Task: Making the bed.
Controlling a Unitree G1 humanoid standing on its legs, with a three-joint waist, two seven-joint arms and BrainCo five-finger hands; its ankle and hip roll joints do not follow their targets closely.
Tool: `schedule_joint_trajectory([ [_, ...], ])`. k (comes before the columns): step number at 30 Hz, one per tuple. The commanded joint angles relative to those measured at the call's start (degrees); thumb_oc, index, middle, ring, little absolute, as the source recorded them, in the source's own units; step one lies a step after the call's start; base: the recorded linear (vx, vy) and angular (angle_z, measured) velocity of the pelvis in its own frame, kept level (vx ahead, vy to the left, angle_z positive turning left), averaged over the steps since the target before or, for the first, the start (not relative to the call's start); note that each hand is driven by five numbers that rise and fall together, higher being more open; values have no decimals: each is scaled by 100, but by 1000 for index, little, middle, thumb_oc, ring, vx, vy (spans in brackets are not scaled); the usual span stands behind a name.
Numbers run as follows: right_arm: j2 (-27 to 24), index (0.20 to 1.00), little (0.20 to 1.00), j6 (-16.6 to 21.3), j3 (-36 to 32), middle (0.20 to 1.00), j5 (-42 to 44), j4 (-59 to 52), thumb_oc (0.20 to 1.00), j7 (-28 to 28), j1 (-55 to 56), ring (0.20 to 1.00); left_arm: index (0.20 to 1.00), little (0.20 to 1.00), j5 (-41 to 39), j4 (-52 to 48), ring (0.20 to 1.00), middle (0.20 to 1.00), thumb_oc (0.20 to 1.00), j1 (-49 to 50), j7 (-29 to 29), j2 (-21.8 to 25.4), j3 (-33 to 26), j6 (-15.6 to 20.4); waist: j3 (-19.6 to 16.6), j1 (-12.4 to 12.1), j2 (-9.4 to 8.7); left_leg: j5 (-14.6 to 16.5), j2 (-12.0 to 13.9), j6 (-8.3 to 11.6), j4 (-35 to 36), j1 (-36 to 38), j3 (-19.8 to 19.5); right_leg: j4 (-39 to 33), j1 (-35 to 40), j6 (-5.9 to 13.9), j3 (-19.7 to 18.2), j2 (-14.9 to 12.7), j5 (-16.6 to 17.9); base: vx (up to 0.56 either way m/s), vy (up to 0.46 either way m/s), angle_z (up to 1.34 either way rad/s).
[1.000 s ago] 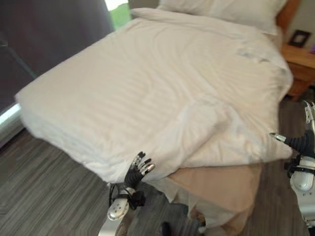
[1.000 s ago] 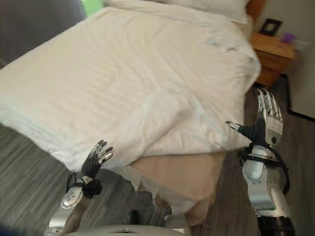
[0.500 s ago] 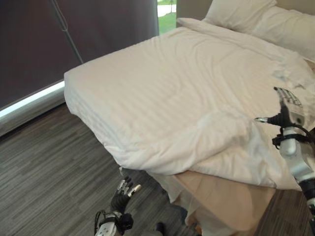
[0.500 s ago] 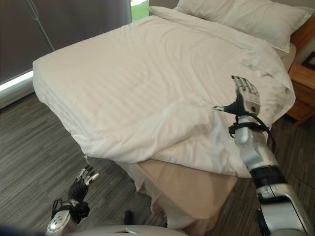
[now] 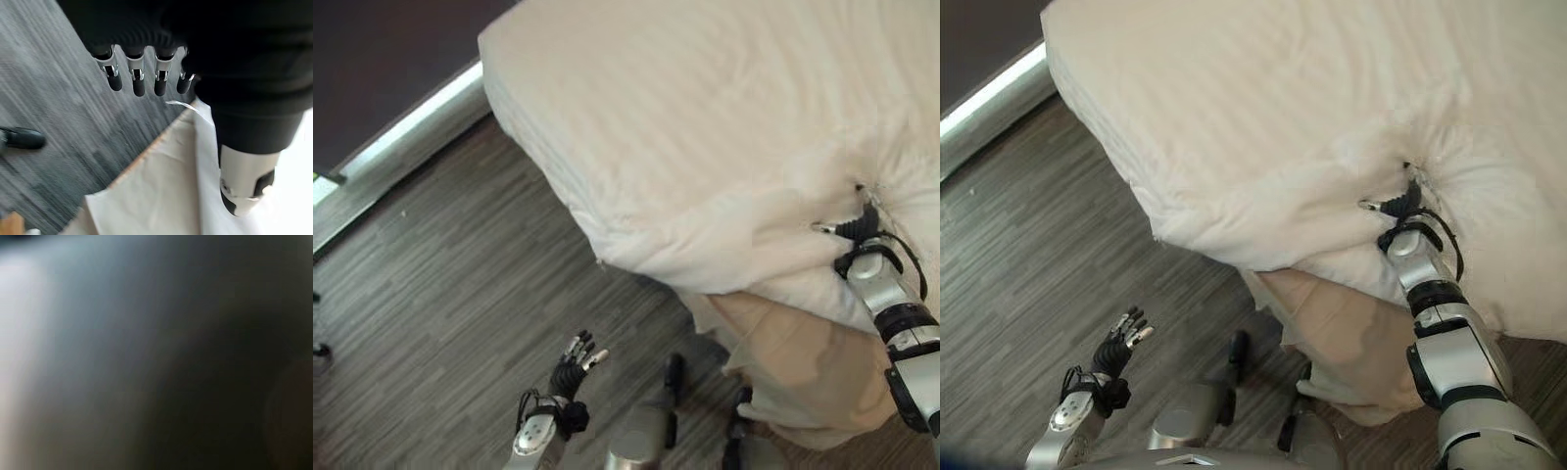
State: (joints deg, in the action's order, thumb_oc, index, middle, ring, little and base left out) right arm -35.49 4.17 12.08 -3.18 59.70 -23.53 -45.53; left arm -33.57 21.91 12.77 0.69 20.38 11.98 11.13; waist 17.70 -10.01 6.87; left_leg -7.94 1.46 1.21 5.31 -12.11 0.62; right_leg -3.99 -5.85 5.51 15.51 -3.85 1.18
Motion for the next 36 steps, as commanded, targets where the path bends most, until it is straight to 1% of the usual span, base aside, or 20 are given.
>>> schedule_joint_trajectory([
  [1,-148,200,200,-68,308,200,694,26,200,243,-125,200,1000,1000,-177,-219,1000,1000,1000,-200,162,254,-51,244,-251,-8,-242,-232,349,443,-31,-129,207,679,-312,163,165,-622,57,-66,121,5],
  [5,-120,200,200,-31,136,200,755,-818,200,121,225,200,1000,1000,-184,-188,1000,1000,1000,-400,109,207,-71,244,-267,161,-229,-135,223,396,-31,-86,261,658,-291,228,124,-811,133,-39,165,2],
  [12,856,200,200,9,-587,200,-20,-4400,200,167,2406,200,1000,1000,87,-255,1000,1000,1000,-587,-62,-2,-208,96,-400,774,-507,228,7,221,-31,457,629,653,-67,400,-96,-1059,422,-21,212,-9],
  [13,1364,200,200,152,-433,200,-259,-5359,200,618,3211,200,1000,1000,280,-354,1000,1000,1000,-598,-145,-54,-284,7,-279,940,-574,173,181,3,-31,748,1133,2261,-16,573,-277,-902,305,-231,312,-61],
  [14,1368,200,200,143,-436,200,-264,-5380,200,622,3229,200,1000,1000,283,-360,1000,1000,1000,-590,-146,-52,-285,4,-284,918,-577,156,185,0,-31,741,1156,2285,-49,567,-304,-899,315,-283,388,-104],
  [16,1727,200,200,282,-236,200,-213,-5862,200,942,3891,200,1000,1000,314,-462,1000,1000,1000,-494,-254,-155,-331,-27,-332,957,-426,59,451,-172,-31,842,1420,4508,-101,765,-573,-304,54,-238,336,-115],
  [17,1726,200,200,276,-237,200,-215,-5875,200,944,3903,200,1000,1000,315,-466,1000,1000,1000,-488,-254,-155,-329,-29,-345,932,-409,46,479,-168,-31,829,1440,4501,-126,753,-587,-276,80,-300,278,-86],
  [18,1807,200,200,354,-209,200,-312,-6056,200,1041,4212,200,1000,1000,240,-469,1000,1000,1000,-384,-302,-251,-366,-26,-476,900,-434,-41,551,-213,-31,723,1521,4796,158,765,-634,72,179,-244,65,-80],
  [19,1801,200,200,352,-172,200,-372,-6094,200,1082,4315,200,1000,1000,208,-580,1000,1000,1000,-315,-277,-295,-263,-11,-597,770,-667,-112,405,-232,-31,586,1666,4166,650,711,-673,69,225,-199,69,-88],
  [21,1805,200,200,353,-169,200,-488,-6158,200,1099,4431,200,1000,1000,167,-814,1000,1000,1000,-147,-260,-304,-220,-39,-664,695,-850,-177,296,-222,-31,578,1828,3580,1126,701,-624,40,202,-177,-4,-80],
  [23,1827,200,200,378,-72,200,-467,-6145,200,1096,4400,200,1000,1000,79,-1208,1000,1000,1000,132,-208,-301,-184,-54,-772,451,-1058,-403,278,-200,-84,235,2189,2627,1692,391,-687,149,-424,-369,-58,-65],
  [26,1793,200,200,389,56,200,-387,-6088,200,1083,4294,200,1000,1000,78,-1228,1000,1000,1000,272,-195,-290,-204,-107,-738,183,-925,-765,725,40,-192,-12,2483,1656,1804,-104,-809,494,-1266,-360,-134,-151],
  [27,1703,401,401,384,135,401,-415,-6071,401,1112,4284,401,1000,1000,33,-1198,1000,1000,1000,278,-152,-300,-213,-119,-626,158,-882,-871,822,166,-328,-81,2526,1176,2001,-222,-851,569,-1366,-508,-130,-111],
  [28,1706,1000,1000,392,195,1000,-365,-5996,1000,1086,4282,1000,1000,1000,-3,-1156,1000,1000,1000,290,-200,-311,-188,-86,-491,117,-840,-900,853,252,-508,-207,2294,1022,2020,-249,-910,566,-1312,-562,-79,-73],
  [29,1707,1000,1000,364,261,1000,-272,-5878,1000,1106,4293,1000,1000,1000,-58,-1136,1000,1000,1000,259,-224,-346,-154,-65,-390,95,-803,-886,787,364,-690,-297,1932,955,1973,-292,-920,541,-1237,-706,-3,-113],
  [30,1647,1000,1000,291,372,1000,-203,-5704,1000,1151,4431,1000,1000,1000,-157,-1114,1000,1000,1000,252,-248,-400,-152,-48,-268,98,-762,-661,586,438,-1143,-353,1175,802,1853,-313,-973,446,-984,-680,56,-88],
  [31,1620,1000,1000,257,356,1000,-176,-5631,1000,1179,4605,1000,1000,1000,-226,-1098,1000,1000,1000,284,-242,-438,-153,-44,-236,176,-812,-453,484,418,-1399,-273,994,735,1803,-283,-921,312,-875,-681,76,-51],
  [32,1592,1000,1000,217,318,1000,-182,-5555,1000,1196,4747,1000,1000,1000,-250,-1068,1000,1000,1000,272,-245,-459,-133,-81,-229,283,-857,-264,522,368,-1741,-174,1014,700,1715,-271,-858,199,-730,-732,158,27],
  [33,1648,1000,1000,96,230,1000,-122,-5383,1000,1229,5143,1000,1000,1000,-315,-936,1000,1000,1000,160,-210,-478,-27,-139,-349,636,-974,444,696,286,-2399,455,1093,566,1390,-235,-574,-96,-315,-577,135,34],
  [36,1694,1000,1000,39,193,1000,-120,-5201,1000,1246,5296,1000,1000,1000,-349,-756,1000,1000,1000,31,-214,-504,68,-177,-555,874,-988,718,691,343,-2280,1063,951,472,1129,-165,-401,-233,-84,-280,186,47],
])
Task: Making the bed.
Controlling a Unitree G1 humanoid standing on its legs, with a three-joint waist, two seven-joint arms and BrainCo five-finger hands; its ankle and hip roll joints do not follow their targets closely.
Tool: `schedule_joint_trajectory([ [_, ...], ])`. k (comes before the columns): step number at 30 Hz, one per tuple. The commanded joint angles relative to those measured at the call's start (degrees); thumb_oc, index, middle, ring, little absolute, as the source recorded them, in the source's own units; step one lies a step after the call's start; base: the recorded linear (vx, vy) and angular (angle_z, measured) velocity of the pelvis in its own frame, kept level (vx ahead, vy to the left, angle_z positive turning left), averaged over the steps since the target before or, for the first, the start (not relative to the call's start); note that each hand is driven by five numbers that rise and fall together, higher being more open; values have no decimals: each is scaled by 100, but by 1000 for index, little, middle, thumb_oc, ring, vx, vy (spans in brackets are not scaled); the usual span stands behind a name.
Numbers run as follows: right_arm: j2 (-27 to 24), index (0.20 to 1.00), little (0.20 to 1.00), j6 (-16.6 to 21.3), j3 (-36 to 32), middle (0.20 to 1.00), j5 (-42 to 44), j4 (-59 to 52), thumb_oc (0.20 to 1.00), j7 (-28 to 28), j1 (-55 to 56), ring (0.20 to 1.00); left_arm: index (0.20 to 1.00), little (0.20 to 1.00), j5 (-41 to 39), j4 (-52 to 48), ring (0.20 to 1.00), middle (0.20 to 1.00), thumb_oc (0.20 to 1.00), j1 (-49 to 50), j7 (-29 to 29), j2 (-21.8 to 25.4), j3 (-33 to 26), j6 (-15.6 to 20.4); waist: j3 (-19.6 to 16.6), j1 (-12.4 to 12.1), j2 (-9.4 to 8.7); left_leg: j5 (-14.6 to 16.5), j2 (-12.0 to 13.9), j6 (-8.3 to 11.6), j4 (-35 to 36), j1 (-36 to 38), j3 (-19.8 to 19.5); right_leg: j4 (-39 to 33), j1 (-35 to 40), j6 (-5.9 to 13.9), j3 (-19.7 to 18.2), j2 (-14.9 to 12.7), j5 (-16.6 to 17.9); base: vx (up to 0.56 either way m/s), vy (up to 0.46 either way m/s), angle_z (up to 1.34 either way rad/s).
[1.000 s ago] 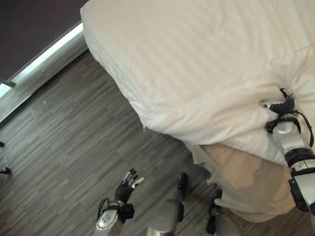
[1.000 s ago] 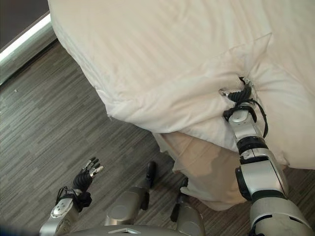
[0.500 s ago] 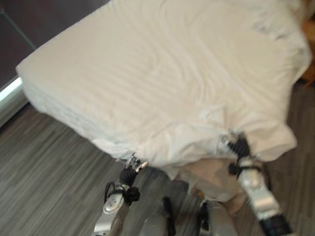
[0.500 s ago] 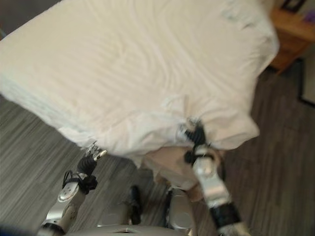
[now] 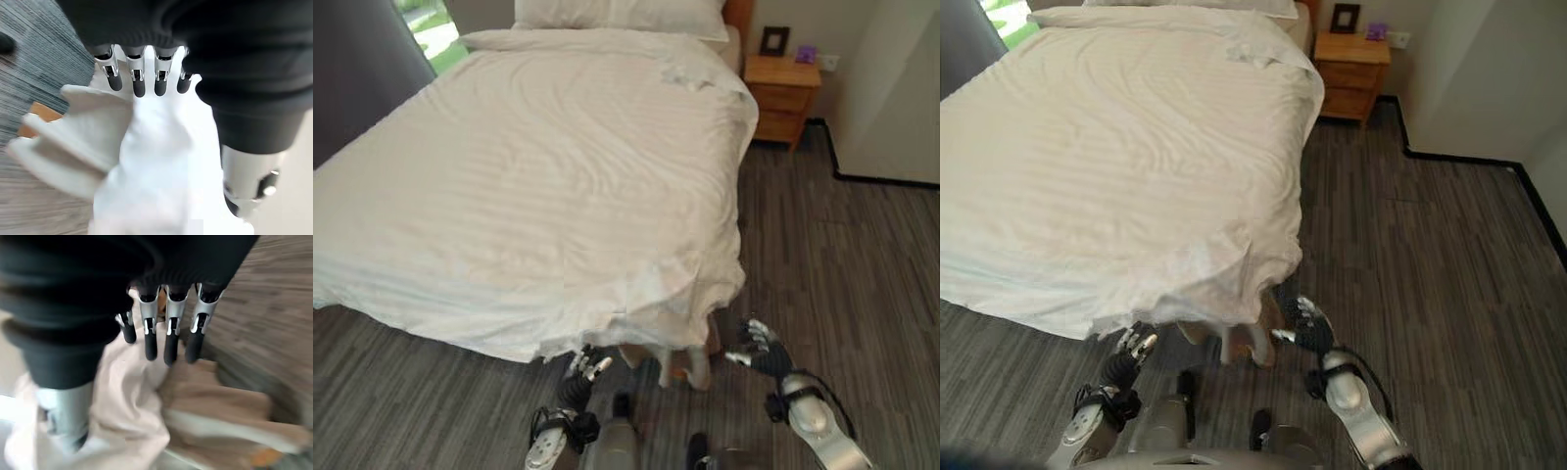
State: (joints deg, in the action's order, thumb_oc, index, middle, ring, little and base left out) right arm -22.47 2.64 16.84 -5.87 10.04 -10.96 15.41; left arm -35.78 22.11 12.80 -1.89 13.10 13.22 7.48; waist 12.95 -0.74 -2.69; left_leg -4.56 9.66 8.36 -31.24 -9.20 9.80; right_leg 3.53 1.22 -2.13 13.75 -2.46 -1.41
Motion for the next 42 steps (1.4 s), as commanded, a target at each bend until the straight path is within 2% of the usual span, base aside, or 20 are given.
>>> schedule_joint_trajectory([
  [1,431,1000,1000,178,-308,1000,216,-117,1000,-5,-735,1000,1000,1000,-172,-660,1000,1000,1000,-30,50,185,1,168,-166,81,4,494,-93,-318,1499,1071,-33,-315,367,637,-133,-406,222,-182,250,18],
  [4,554,1000,1000,142,-477,1000,477,267,1000,-13,-490,1000,1000,1000,-334,-550,1000,1000,1000,-134,64,135,143,86,-394,454,139,440,281,-170,2129,1786,148,-363,71,734,211,-511,380,-175,269,41],
  [5,629,1000,1000,94,-535,1000,531,604,1000,-36,-392,1000,1000,1000,-269,-555,1000,1000,1000,-150,97,117,258,-4,-469,550,187,746,66,-259,2768,1860,52,-313,-25,824,278,-531,432,-119,361,160],
  [6,691,1000,1000,28,-589,1000,459,1056,1000,-110,-434,1000,1000,1000,-231,-484,1000,1000,1000,-167,134,134,297,-72,-492,606,204,652,-27,-232,3315,1945,85,-255,-100,887,271,-558,542,-71,278,155],
  [11,742,1000,1000,-88,-783,1000,519,1737,1000,-172,-455,1000,1000,1000,-98,-505,1000,1000,1000,-77,153,298,52,-87,-467,526,135,642,-276,-374,3624,1935,57,-136,-190,1047,211,-642,675,-32,162,82],
  [14,737,1000,1000,-125,-992,1000,688,1858,1000,-228,-464,1000,1000,1000,95,-374,1000,1000,1000,-52,28,422,-212,-66,-362,491,69,699,-439,-484,3624,1917,86,372,-433,1246,60,-838,803,-26,127,3],
  [17,686,1000,1000,-145,-1153,1000,766,1713,1000,-247,-458,1000,1000,1000,332,-230,1000,1000,1000,-42,-62,531,-442,-86,-281,548,81,720,-514,-565,3624,1955,121,758,-651,1380,-118,-919,1033,20,94,-68],
  [21,586,1000,1000,-128,-1214,1000,837,1426,1000,-217,-497,1000,1000,1000,394,-203,1000,1000,1000,-111,-113,545,-559,-51,-217,648,99,789,-543,-600,3624,2008,187,633,-944,1300,-194,-768,1003,120,3,-19],
  [26,543,1000,1000,-133,-1176,1000,847,1128,1000,-186,-541,1000,1000,1000,438,-224,1000,1000,1000,-333,-118,481,-498,-62,-158,816,48,1013,-533,-521,3624,2278,214,-154,-1382,1295,186,-877,1314,235,-115,-19],
  [29,531,1000,1000,-108,-1177,1000,851,936,1000,-129,-461,1000,1000,1000,518,-206,1000,1000,1000,-505,-110,451,-455,-1,-158,932,28,1205,-510,-479,3624,2478,171,-283,-1401,1305,77,-858,1312,265,-134,16],
  [30,526,1000,1000,-73,-1165,1000,912,910,1000,-45,-363,1000,1000,1000,577,-212,1000,1000,1000,-541,-128,378,-371,39,-245,1006,34,1297,-524,-448,3624,2747,106,-239,-1326,1193,14,-832,1310,298,-134,10],
  [32,391,1000,1000,13,-1208,1000,931,899,1000,-16,-401,1000,1000,1000,585,-266,1000,1000,1000,-595,-156,264,-338,117,-258,1030,194,1126,-307,-307,2921,2697,98,-283,-1080,1049,65,-658,1219,333,-208,3],
  [33,290,1000,1000,48,-1228,1000,928,890,1000,-37,-480,1000,1000,1000,515,-293,1000,1000,1000,-649,-195,214,-329,148,-256,1004,208,877,-182,-188,2343,2440,94,-355,-866,940,59,-570,1144,235,-262,9],
  [35,137,1000,1000,144,-1258,1000,945,744,1000,-77,-594,1000,1000,1000,420,-374,1000,1000,1000,-807,-239,171,-343,195,-149,899,104,283,-20,-27,1010,1812,-57,-511,-524,692,81,-478,997,169,-272,4],
  [36,63,1000,1000,187,-1287,1000,979,627,1000,-56,-624,1000,1000,1000,416,-406,1000,1000,1000,-857,-258,182,-363,245,-115,860,4,64,-52,-39,633,1613,-141,-562,-419,587,73,-485,921,222,-242,-12],
  [37,-41,1000,1000,218,-1301,1000,965,586,1000,-51,-661,1000,1000,1000,428,-495,1000,1000,1000,-900,-304,181,-377,296,-44,771,-50,76,-63,-60,266,1401,-126,-618,-234,519,36,-462,846,254,-194,-27],
  [38,-103,1000,1000,219,-1316,1000,947,548,1000,-52,-707,1000,1000,1000,418,-584,1000,1000,1000,-935,-344,192,-416,337,-31,722,-168,92,-189,-124,241,1147,-70,-653,-152,509,-14,-560,794,282,-139,-35],
  [40,-235,1000,1000,243,-1381,1000,1014,446,1000,-48,-766,1000,1000,1000,391,-892,1000,1000,1000,-934,-393,216,-487,409,38,560,-202,377,-248,-227,356,654,92,-728,64,574,-158,-586,673,326,3,-23],
  [41,-317,1000,1000,352,-1532,1000,1260,366,1000,29,-764,1000,1000,1000,365,-1237,1000,1000,1000,-870,-309,248,-576,482,-3,498,-122,503,-299,-335,1253,427,248,-794,194,708,-238,-584,553,313,83,-23],
  [42,-330,1000,1000,355,-1539,1000,1269,362,1000,36,-745,1000,1000,1000,366,-1257,1000,1000,1000,-848,-311,241,-569,471,4,464,-128,500,-322,-342,1330,509,289,-789,219,723,-269,-604,533,355,140,-28],
])
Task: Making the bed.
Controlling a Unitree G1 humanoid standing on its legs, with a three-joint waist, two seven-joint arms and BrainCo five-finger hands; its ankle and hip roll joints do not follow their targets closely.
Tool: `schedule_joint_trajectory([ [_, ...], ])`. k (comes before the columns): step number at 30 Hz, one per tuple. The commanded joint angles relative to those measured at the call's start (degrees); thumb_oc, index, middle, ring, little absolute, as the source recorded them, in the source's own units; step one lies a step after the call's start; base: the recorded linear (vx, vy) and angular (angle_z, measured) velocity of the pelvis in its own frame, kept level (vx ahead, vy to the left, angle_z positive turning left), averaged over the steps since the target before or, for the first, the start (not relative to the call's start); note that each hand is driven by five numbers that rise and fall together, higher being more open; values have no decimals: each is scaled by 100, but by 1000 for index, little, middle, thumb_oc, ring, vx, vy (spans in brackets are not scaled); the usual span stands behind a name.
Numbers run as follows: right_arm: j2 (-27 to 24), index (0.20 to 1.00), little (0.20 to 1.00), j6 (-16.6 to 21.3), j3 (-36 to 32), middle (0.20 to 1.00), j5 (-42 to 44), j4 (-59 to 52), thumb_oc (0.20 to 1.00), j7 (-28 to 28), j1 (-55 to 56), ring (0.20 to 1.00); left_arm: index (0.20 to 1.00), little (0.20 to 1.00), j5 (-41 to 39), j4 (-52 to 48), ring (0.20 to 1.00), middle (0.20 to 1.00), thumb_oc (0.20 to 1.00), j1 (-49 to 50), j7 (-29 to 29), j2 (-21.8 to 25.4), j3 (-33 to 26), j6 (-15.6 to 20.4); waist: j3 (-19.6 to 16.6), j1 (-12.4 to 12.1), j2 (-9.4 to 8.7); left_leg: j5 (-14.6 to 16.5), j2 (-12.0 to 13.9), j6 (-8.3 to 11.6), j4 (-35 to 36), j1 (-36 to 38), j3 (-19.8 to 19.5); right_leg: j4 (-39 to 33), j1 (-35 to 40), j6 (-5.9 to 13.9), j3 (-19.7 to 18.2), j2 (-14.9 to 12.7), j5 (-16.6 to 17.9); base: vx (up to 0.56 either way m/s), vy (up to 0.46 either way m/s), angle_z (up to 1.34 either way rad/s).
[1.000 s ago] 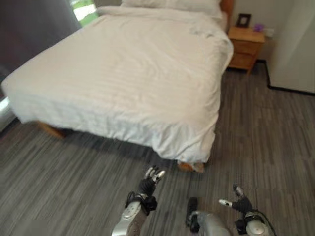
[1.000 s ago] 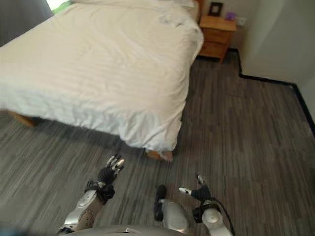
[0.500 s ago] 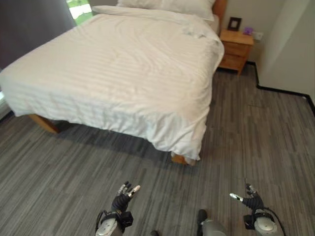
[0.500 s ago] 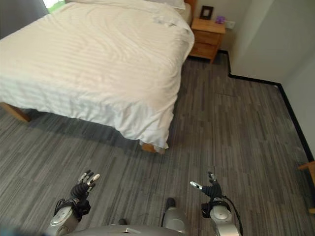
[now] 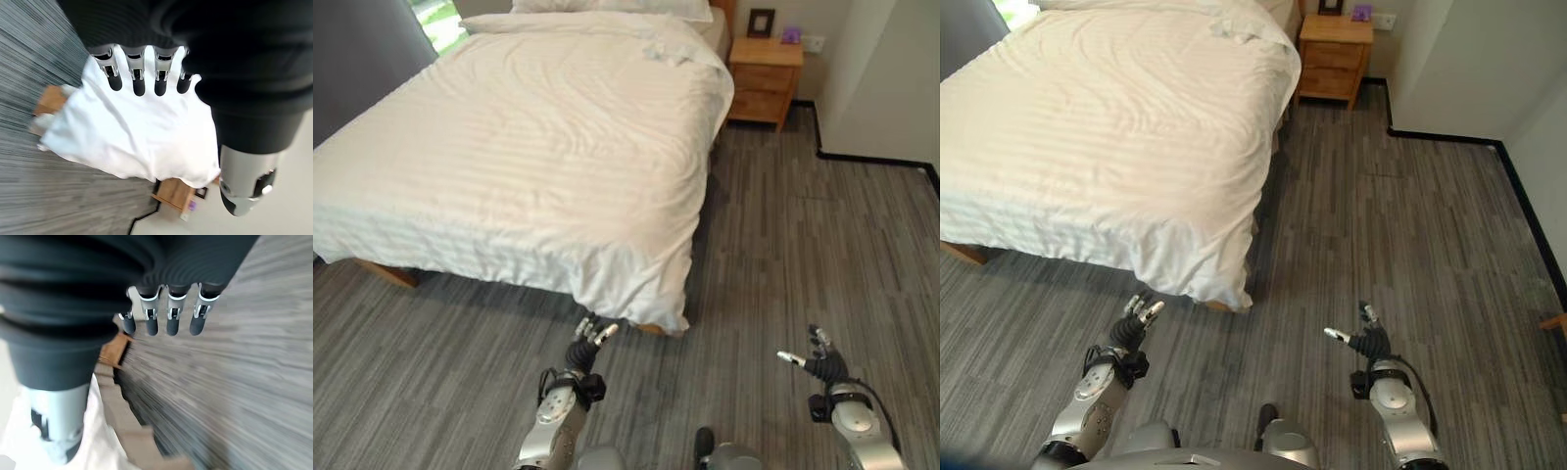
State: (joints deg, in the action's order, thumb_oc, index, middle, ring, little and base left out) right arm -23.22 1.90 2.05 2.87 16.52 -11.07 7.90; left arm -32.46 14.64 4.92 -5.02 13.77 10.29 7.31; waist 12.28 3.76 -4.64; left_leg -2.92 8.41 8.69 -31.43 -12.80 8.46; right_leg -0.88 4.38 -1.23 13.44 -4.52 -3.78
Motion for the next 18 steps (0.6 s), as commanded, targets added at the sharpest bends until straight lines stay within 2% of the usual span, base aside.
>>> schedule_joint_trajectory([
  [1,-351,1000,1000,523,-120,1000,472,-276,1000,52,-31,1000,1000,1000,-16,-641,1000,1000,1000,-45,10,180,-320,545,47,-44,170,136,-211,-362,1987,792,484,-379,1,701,-288,-346,702,382,179,-35],
  [2,-576,1000,1000,611,-160,1000,379,-337,1000,74,-175,1000,1000,1000,-74,-827,1000,1000,1000,-39,62,214,-398,636,21,-172,351,-416,-70,-292,2853,625,433,-412,194,790,-368,-241,551,490,217,-31],
  [3,-690,1000,1000,685,-173,1000,417,-398,1000,61,-264,1000,1000,1000,-114,-876,1000,1000,1000,-62,35,211,-414,708,37,-232,365,-616,29,-238,3192,539,472,-412,324,829,-392,-268,474,363,155,-33],
  [4,-698,1000,1000,689,-173,1000,422,-393,1000,62,-269,1000,1000,1000,-116,-874,1000,1000,1000,-66,34,205,-414,711,46,-234,358,-635,12,-232,3245,583,483,-412,342,832,-395,-281,456,258,86,-45],
  [5,-799,1000,1000,757,-230,1000,521,-570,1000,99,-355,1000,1000,1000,-144,-943,1000,1000,1000,-115,-5,231,-432,775,58,-298,347,-742,147,-186,3425,388,512,-412,482,868,-417,-328,381,246,78,-53],
  [7,-914,1000,1000,887,-263,1000,606,-907,1000,315,-412,1000,1000,1000,-178,-1028,1000,1000,1000,-175,71,270,-475,825,-4,-339,374,-772,262,-176,3558,387,582,-410,675,941,-417,-341,255,425,145,-63],
  [8,-896,1000,1000,917,-257,1000,603,-1131,1000,429,-437,1000,1000,1000,-173,-1076,1000,1000,1000,-159,132,306,-479,808,-135,-341,405,-922,329,-163,3585,520,731,-348,846,973,-419,-334,148,499,174,-52],
  [11,-756,1000,1000,916,-135,1000,604,-1420,1000,639,-482,1000,1000,1000,-119,-1186,1000,1000,1000,-84,231,415,-487,788,-255,-420,261,-817,196,-324,3547,765,897,167,840,1047,-511,-485,112,335,121,-50],
  [13,-746,1000,1000,912,-133,1000,603,-1424,1000,641,-481,1000,1000,1000,-120,-1189,1000,1000,1000,-80,232,424,-491,786,-257,-433,241,-809,183,-331,3546,772,917,197,823,1057,-528,-506,92,128,58,-30],
  [14,-573,1000,1000,922,-1,1000,746,-1560,1000,794,-528,1000,1000,1000,-88,-1281,1000,1000,1000,-94,267,506,-461,794,-275,-462,118,-650,20,-497,3533,960,965,844,646,1226,-563,-598,351,222,132,14],
  [15,-477,862,862,941,90,862,891,-1604,862,851,-588,862,1000,1000,-135,-1324,1000,1000,1000,-132,272,531,-460,800,-248,-455,59,-572,-78,-574,3531,1053,988,1262,471,1343,-612,-692,564,297,181,56],
  [16,-304,373,373,956,233,373,1181,-1640,373,903,-712,373,1000,1000,-198,-1392,1000,1000,1000,-197,258,560,-432,832,-193,-413,23,-481,-188,-666,3521,1166,956,1756,274,1443,-728,-754,909,358,241,73],
  [17,234,200,200,1037,495,200,2658,-1921,200,1403,-934,200,200,200,-713,-1627,200,200,200,-421,504,574,-388,878,-110,-301,224,-325,-136,-756,3643,1399,857,2557,-556,1395,-961,-568,993,374,172,70],
  [18,428,200,200,1064,646,200,3282,-1914,200,1628,-1034,200,200,200,-1099,-1602,200,200,200,-545,705,533,-325,860,-87,-238,199,-267,-179,-730,3643,1434,809,2375,-650,1345,-909,-593,860,465,72,56],
])
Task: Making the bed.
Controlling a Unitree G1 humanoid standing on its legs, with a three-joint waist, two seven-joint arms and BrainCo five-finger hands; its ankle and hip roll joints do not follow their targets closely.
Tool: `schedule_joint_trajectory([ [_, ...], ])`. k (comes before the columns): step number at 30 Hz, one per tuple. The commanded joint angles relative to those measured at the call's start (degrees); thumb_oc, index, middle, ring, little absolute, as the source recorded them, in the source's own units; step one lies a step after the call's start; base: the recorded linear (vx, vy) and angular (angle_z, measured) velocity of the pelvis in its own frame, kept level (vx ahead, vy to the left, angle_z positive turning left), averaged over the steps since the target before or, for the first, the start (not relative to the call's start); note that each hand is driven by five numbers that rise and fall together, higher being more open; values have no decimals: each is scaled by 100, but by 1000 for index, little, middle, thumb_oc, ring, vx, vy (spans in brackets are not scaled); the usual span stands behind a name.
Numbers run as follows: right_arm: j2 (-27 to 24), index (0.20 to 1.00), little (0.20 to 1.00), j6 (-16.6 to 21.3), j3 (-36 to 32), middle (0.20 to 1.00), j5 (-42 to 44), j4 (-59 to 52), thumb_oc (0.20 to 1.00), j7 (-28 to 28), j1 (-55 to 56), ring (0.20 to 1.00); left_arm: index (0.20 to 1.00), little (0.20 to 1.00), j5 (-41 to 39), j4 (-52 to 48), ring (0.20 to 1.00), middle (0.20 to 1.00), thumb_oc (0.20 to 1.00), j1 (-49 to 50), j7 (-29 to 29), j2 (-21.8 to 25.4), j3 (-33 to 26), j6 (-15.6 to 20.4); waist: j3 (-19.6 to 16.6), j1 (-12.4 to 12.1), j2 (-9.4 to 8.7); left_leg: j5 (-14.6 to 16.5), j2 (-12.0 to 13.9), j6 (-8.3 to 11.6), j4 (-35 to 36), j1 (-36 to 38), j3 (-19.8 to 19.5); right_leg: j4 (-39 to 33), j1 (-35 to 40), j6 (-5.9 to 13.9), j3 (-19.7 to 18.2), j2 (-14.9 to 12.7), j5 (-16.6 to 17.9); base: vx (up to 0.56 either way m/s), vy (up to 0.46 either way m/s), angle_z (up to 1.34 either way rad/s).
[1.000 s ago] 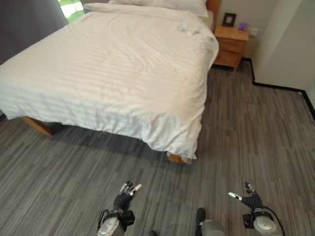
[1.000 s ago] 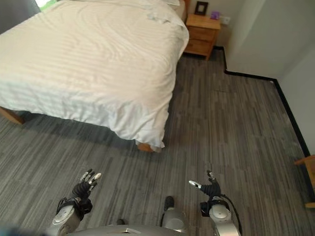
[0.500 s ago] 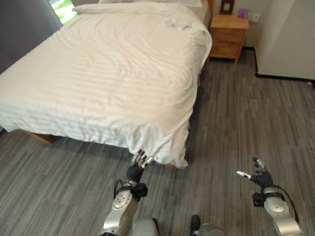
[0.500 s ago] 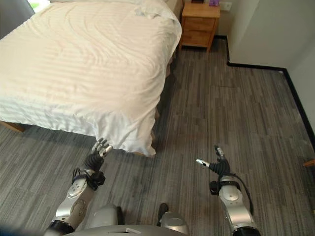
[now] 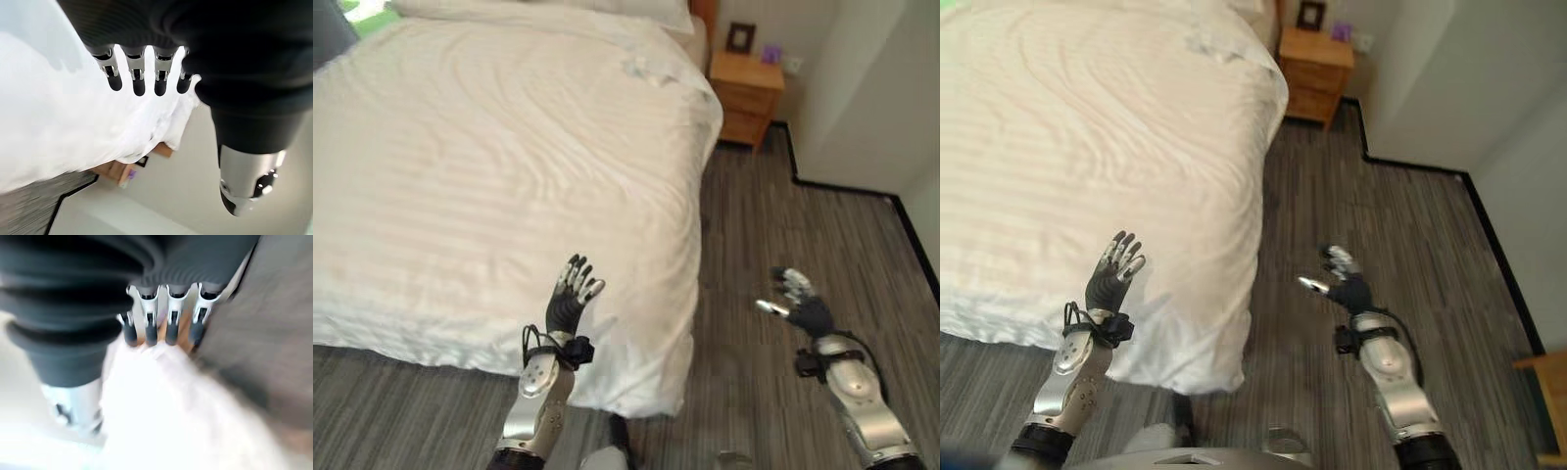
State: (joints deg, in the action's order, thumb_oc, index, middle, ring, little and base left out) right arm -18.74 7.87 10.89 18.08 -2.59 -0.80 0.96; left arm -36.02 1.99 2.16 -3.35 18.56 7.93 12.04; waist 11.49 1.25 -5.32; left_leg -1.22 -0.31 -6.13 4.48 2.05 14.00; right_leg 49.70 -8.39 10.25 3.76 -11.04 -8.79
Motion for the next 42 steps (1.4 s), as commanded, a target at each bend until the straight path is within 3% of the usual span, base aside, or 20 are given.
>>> schedule_joint_trajectory([
  [1,339,200,200,407,-4,200,2755,-87,200,1048,-435,200,200,200,-1458,-296,200,200,200,-415,885,-84,118,267,10,104,273,-355,647,798,52,-11,103,-3268,541,34,82,146,1095,414,-158,90],
  [2,659,200,200,449,216,200,3475,-50,200,1286,-512,200,200,200,-2033,-280,200,200,200,-562,1116,-266,402,179,-4,221,231,-223,572,848,52,73,-98,-4228,466,-64,-157,226,1065,467,-202,112],
  [3,984,200,200,555,393,200,3877,90,200,1205,-698,200,200,200,-2617,-236,200,200,200,-690,1152,-526,575,164,-29,246,196,-96,555,895,52,165,-177,-4850,516,-21,-231,89,1221,334,-183,169],
  [6,1431,200,200,664,683,200,4566,590,200,1064,-799,200,200,200,-3361,5,200,200,200,-804,1021,-1119,791,183,-184,182,151,-46,536,956,52,230,-191,-5342,830,17,-69,-28,1490,203,-146,154],
  [9,1483,200,200,628,1026,200,4673,1021,200,966,-892,200,200,200,-4074,309,200,200,200,-775,884,-1600,1026,314,-136,142,307,-113,602,1058,52,105,-283,-5470,929,-39,124,-19,1483,114,-100,58],
  [19,1367,200,200,682,1203,200,4854,1096,200,1159,-800,200,200,200,-4157,246,200,200,200,-624,891,-1609,603,577,286,57,458,-317,819,1223,52,-358,-392,-5470,589,-107,164,143,1403,-33,-51,-6],
  [30,1641,200,200,802,1516,200,4968,1709,200,959,-1887,200,200,200,-4155,666,200,200,200,-1424,738,-1576,740,845,991,-192,461,-696,939,1381,52,-1590,-492,-5450,-611,-109,125,228,1737,-138,-44,-3],
  [33,1750,200,200,742,1630,200,5058,2197,200,910,-2245,200,200,200,-4256,914,200,200,200,-1745,726,-1688,904,846,1112,-265,472,-788,1010,1440,52,-1981,-501,-5456,-975,-86,123,212,1805,-80,-35,3],
  [36,1866,200,200,611,1520,200,5183,3436,200,734,-2711,200,200,200,-4331,1739,200,200,200,-2232,694,-1793,985,662,1253,-291,535,-838,1053,1498,52,-2377,-548,-5442,-1332,-66,160,178,1836,-107,-22,3],
  [40,1679,200,200,377,1169,200,4426,5040,200,295,-3457,200,200,200,-4205,2909,200,200,200,-2674,615,-1827,905,546,1309,-326,599,-886,1051,1544,52,-2704,-625,-5436,-1590,-67,231,108,1858,-92,-33,4],
  [42,1559,200,200,371,949,200,4334,5206,200,251,-3525,200,200,200,-4122,2961,200,200,200,-2639,610,-1772,778,571,1298,-326,611,-876,1044,1542,52,-2715,-639,-5435,-1601,-65,244,94,1854,-12,-13,13],
])
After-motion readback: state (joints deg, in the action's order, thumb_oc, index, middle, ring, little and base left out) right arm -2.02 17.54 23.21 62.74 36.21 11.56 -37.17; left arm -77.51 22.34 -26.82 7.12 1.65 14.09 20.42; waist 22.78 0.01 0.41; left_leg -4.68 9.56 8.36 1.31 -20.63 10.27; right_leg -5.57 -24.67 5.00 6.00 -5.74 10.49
